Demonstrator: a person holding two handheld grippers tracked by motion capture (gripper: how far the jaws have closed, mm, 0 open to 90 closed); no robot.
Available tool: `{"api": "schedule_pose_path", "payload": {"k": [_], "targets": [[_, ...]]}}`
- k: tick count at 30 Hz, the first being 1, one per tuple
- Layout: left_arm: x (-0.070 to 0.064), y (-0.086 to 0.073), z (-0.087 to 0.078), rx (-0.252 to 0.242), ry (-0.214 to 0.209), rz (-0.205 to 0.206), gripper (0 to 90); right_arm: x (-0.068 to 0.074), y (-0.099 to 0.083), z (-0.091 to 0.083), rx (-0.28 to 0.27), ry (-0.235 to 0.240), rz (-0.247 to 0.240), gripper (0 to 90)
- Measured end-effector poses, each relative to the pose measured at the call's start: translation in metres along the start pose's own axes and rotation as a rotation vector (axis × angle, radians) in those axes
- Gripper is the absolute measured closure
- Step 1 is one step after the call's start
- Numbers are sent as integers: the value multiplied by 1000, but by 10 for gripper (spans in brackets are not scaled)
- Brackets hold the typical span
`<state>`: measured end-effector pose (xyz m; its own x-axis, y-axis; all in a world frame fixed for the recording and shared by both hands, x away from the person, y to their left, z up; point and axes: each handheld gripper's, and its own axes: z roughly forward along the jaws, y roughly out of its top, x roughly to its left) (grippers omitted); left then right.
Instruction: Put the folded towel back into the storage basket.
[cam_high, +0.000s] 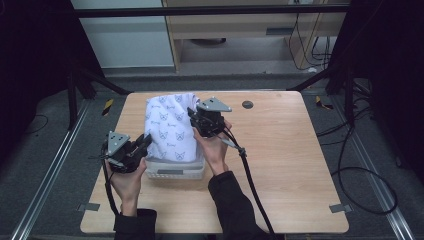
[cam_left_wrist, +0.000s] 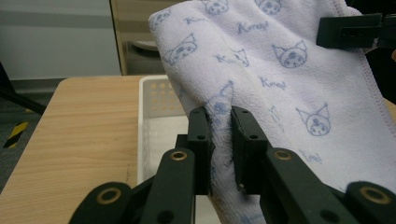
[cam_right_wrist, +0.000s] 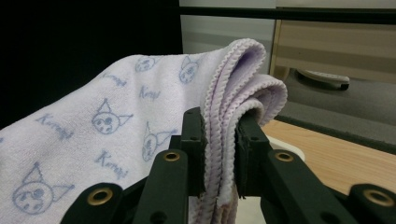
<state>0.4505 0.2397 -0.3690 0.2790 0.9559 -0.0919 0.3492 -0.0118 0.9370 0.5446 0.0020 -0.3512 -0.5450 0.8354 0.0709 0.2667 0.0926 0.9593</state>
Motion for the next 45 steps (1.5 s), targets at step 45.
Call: {"api": "schedule_pose_path", "payload": {"k": [45], "targets": [[15,-35,50,144,54,18,782,-15,-48,60,161,-9,17,762]]}}
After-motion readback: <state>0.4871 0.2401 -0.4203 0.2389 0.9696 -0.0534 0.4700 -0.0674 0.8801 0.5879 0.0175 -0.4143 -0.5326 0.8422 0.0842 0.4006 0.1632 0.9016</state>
